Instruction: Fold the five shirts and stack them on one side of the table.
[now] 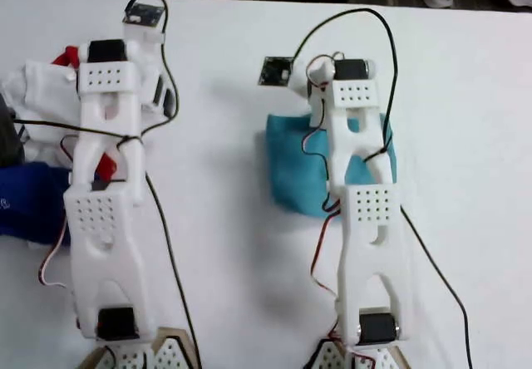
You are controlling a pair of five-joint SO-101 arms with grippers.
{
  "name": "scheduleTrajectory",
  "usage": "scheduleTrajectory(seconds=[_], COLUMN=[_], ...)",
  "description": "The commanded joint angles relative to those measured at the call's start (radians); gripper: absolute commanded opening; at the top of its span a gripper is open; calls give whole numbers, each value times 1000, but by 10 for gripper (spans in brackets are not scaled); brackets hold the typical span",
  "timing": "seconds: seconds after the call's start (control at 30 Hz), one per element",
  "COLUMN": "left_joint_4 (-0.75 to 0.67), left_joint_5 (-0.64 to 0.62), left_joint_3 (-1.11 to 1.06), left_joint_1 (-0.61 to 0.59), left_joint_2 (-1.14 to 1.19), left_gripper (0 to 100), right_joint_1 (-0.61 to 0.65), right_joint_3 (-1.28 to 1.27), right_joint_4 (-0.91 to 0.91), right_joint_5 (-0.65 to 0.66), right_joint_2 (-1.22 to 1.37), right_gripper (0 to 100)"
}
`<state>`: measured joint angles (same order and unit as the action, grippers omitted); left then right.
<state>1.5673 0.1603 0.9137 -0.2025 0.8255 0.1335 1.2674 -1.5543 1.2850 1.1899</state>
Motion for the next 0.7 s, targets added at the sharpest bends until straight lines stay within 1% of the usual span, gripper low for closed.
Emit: scheduleTrajectory(seconds=[0.0,0.3,0.37,0.43,0.67], left_joint_4=[-9,-9,-9,-9,-9], left_joint_5=[5,5,5,5,5], left_joint_3=[2,2,2,2,2], left_joint_1=[8,8,8,8,8], left_joint_2=[-71,-71,-71,-71,-71], left_gripper=[210,210,210,210,210], right_joint_1=[12,30,31,41,36], right_joint_3=[38,38,40,31,-48], right_joint_4=[18,8,-50,-153,-157], right_joint_5=[0,0,0,0,-20], right_joint_2=[33,84,81,70,35], right_gripper=[280,282,282,283,279])
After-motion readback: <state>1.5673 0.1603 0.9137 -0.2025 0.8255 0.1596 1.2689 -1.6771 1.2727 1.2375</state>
